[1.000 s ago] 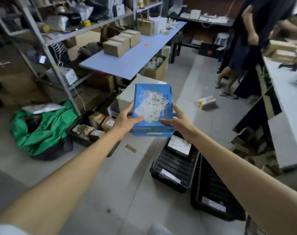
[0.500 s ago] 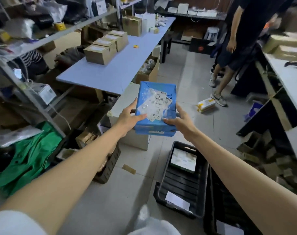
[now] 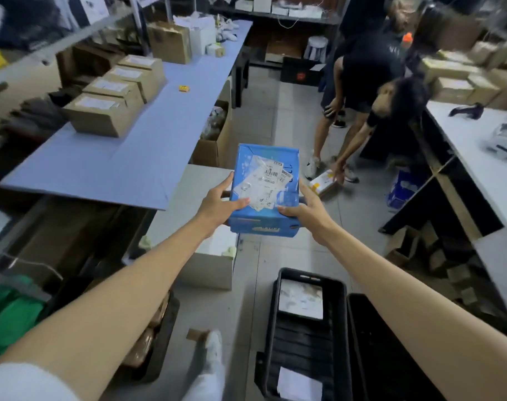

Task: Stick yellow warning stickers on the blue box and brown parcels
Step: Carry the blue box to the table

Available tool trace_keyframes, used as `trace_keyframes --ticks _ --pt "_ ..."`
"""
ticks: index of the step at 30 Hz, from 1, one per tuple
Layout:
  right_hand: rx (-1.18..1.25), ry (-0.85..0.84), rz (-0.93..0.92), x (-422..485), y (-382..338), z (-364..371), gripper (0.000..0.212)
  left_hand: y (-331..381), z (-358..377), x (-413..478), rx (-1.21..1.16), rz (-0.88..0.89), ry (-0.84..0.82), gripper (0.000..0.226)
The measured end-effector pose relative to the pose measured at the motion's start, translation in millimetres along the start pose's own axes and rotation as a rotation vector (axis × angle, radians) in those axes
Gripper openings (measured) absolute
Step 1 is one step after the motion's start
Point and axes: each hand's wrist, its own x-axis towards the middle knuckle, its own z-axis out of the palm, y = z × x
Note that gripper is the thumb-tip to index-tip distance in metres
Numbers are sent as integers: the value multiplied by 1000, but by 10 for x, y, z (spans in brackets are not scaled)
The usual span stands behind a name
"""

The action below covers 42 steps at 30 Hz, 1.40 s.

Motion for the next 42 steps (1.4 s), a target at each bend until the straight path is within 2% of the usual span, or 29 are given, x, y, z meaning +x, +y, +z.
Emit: trace_keyframes --ticks 4,9,17,31,36,42 --pt "-8 51 -11 638 -233 32 73 161 -163 720 -31 25 -26 82" --pt "-11 87 -16 1353 -518 9 68 401 -298 1512 -63 41 -72 82" --pt "-13 135 8 2481 -737 -313 66 648 -173 2743 -32 36 -96 81" --pt "-69 9 -59 4709 -1260 -1113 63 1145 131 4915 -127 14 -9 81" --pt "-81 -24 -40 5544 -1407 -1183 81 1297 74 5666 -134 6 53 80" --pt "-115 -53 -37 6764 -1649 -1364 81 1506 23 6722 -191 -6 102 81"
